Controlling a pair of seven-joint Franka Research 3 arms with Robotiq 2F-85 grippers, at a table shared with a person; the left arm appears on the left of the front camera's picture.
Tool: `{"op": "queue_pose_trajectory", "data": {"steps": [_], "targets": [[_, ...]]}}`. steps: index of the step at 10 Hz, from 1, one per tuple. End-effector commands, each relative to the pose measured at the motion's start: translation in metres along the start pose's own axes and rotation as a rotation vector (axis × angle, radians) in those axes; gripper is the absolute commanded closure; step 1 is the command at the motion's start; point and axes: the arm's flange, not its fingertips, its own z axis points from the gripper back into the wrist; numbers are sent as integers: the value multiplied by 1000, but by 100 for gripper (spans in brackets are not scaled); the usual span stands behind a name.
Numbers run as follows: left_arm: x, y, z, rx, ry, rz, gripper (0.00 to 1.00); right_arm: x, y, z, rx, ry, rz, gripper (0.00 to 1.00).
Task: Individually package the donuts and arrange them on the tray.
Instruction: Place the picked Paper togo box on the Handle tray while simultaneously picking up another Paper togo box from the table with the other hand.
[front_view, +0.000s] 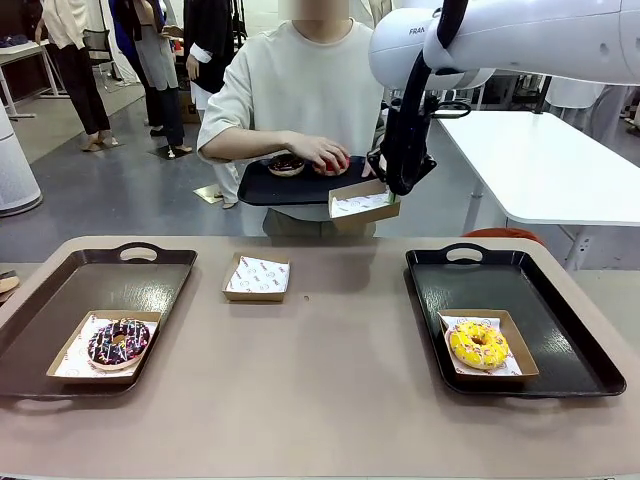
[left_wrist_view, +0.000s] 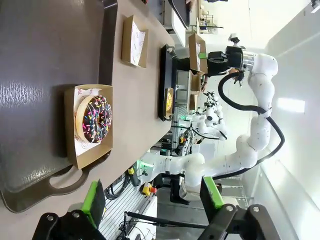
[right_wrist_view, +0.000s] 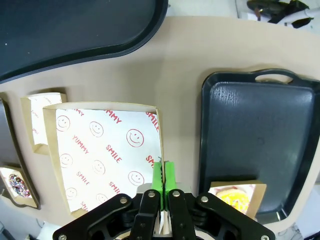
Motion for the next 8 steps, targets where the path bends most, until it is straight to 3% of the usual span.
{"op": "queue_pose_trajectory", "data": {"steps": [1,8], "targets": [[-1,0,1,-5,-2,-1,0,-2,-1,1,2,-5,-1,100],[-1,0,1,-5,-2,-1,0,-2,-1,1,2,-5,-1,100]]}}
